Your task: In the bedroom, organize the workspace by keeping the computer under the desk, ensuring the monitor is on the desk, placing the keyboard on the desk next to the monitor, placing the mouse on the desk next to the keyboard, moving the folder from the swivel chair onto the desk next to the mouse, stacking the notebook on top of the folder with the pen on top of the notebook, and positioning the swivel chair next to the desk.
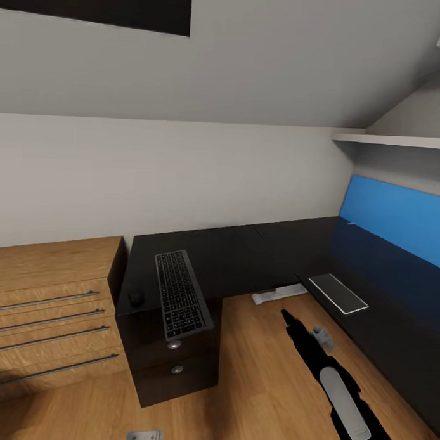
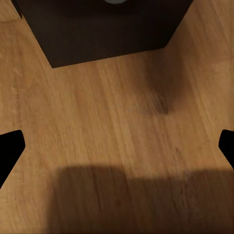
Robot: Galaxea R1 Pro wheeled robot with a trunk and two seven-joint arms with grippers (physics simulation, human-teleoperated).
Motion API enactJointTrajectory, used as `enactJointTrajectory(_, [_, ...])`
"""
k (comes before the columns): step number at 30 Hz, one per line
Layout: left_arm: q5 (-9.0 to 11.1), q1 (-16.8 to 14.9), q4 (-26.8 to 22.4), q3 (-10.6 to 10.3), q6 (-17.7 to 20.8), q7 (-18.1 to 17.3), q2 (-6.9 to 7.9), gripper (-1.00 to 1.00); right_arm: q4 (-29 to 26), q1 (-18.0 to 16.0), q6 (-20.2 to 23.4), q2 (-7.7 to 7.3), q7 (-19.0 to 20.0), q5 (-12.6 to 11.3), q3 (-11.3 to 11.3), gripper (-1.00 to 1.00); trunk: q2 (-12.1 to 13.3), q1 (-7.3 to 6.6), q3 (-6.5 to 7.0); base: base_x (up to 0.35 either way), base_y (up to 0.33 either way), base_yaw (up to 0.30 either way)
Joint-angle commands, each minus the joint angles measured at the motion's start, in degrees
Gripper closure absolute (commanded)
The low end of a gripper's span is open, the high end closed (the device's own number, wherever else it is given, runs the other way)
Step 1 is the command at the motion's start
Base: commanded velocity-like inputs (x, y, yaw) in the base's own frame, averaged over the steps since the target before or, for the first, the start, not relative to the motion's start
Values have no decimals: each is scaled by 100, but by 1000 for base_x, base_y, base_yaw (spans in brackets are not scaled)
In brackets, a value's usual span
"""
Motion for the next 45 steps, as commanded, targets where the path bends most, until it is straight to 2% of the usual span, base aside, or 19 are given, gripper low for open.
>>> enactJointTrajectory(1, [61, 0, -15, -23, 21, 53, 7, -100, -150, -12, 5, 26, -240, 334, 27, -100, -3, 0, -5, 0, -35, 0])
enactJointTrajectory(2, [61, 0, -14, -28, 21, 53, 7, -100, -571, -24, 92, 60, -695, 922, 83, -100, -3, 0, -5, 0, -14, 0])
enactJointTrajectory(3, [61, 0, -14, -29, 21, 53, 7, -100, -812, -27, 288, 62, -972, 1139, 154, -100, -3, 0, -5, 0, -9, 0])
enactJointTrajectory(6, [57, 0, -14, -31, 21, 53, 7, -100, -1174, -32, 884, 48, -1480, 1388, 266, -100, -3, 0, -5, 0, -6, 0])
enactJointTrajectory(7, [56, 0, -14, -31, 21, 53, 7, -100, -1417, -36, 1441, 42, -1870, 1513, 312, -100, -3, 0, -5, 0, -3, 0])
enactJointTrajectory(8, [55, 0, -14, -32, 21, 53, 7, -100, -1843, -46, 2492, 41, -2542, 1630, 332, -100, -3, 0, -5, 0, -1, 0])
enactJointTrajectory(13, [60, 0, -14, -32, -23, 53, 7, -100, -2096, -54, 3128, 97, -2929, 1639, 148, -100, -3, 0, -5, 0, 0, 0])
enactJointTrajectory(15, [60, 0, -11, -32, -92, 53, 7, -100, -2128, -55, 3209, 135, -2977, 1638, 117, -100, -3, 0, -5, 0, 0, 0])
enactJointTrajectory(19, [70, 9, 41, -3, -221, 73, -96, -100, -1998, -184, 3076, 265, -2846, 1764, 94, -100, -3, 0, -5, 0, 0, 0])
enactJointTrajectory(23, [70, 16, 13, 7, -229, 69, -91, -100, -1870, -136, 2945, 394, -2718, 1887, 78, -100, -3, 0, -5, 0, 0, 0])
enactJointTrajectory(26, [81, 45, 22, 10, -242, 65, -39, -100, -1968, -40, 2848, 484, -2621, 1978, 65, -100, -3, 0, -5, 0, 0, 0])
enactJointTrajectory(35, [89, 74, 30, 12, -327, 62, 22, -100, -2171, 249, 2560, 488, -2333, 2267, 30, -100, -3, 0, -5, 0, 0, 0])
enactJointTrajectory(45, [86, 75, 79, 14, -339, 70, 42, -100, -2176, 262, 2238, 480, -2011, 2587, 25, -100, -3, 0, -5, 0, -37, 9])
